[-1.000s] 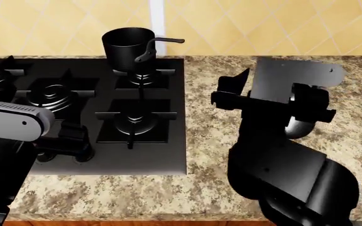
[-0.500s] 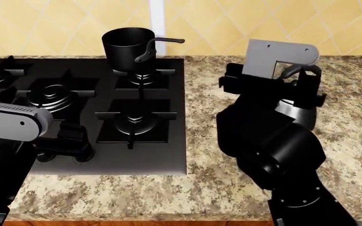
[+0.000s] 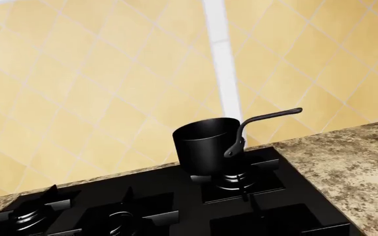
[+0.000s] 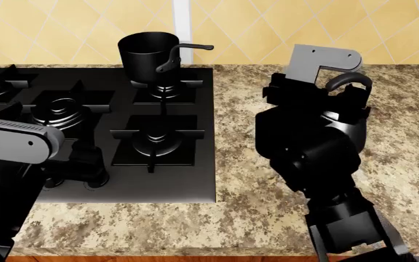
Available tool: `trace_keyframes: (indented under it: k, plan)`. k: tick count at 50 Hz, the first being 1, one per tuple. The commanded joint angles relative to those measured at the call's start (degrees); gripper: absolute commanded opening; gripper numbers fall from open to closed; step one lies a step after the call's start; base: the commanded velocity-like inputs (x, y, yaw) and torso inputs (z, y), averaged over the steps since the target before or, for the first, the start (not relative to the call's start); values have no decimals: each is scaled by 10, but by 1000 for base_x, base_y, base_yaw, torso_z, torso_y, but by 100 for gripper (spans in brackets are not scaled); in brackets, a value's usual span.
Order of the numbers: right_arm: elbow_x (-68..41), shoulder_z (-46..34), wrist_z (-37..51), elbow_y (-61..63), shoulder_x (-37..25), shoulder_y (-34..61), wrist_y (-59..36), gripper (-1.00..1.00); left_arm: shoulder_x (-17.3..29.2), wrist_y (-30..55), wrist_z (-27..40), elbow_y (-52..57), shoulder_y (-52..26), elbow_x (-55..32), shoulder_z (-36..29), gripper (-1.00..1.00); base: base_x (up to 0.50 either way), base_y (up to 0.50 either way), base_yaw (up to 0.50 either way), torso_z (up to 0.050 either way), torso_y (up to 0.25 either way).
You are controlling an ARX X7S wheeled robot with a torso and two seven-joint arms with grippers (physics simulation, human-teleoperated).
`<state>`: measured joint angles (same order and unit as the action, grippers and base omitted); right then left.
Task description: Pick the kettle from the counter and place it on a stove burner. Then turn the burner on.
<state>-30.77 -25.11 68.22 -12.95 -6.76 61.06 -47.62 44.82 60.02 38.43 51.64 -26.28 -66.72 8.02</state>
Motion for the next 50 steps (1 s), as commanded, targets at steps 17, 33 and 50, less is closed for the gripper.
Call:
trace_keyframes:
  k: [17, 33, 50]
  plan:
    - [27, 13, -11, -149, -1, 32, 78, 100, 2, -9, -3, -7, 3, 9, -12, 100, 0, 0, 0, 0, 0]
    - [9, 6, -36, -90, -21, 7, 74, -100, 4, -9, 0, -10, -4, 9, -20, 100, 0, 0, 0, 0, 0]
    - [12, -36, -97, -27, -54, 11, 83, -100, 7, -19, -2, -10, 8, 14, -19, 100, 0, 0, 0, 0, 2]
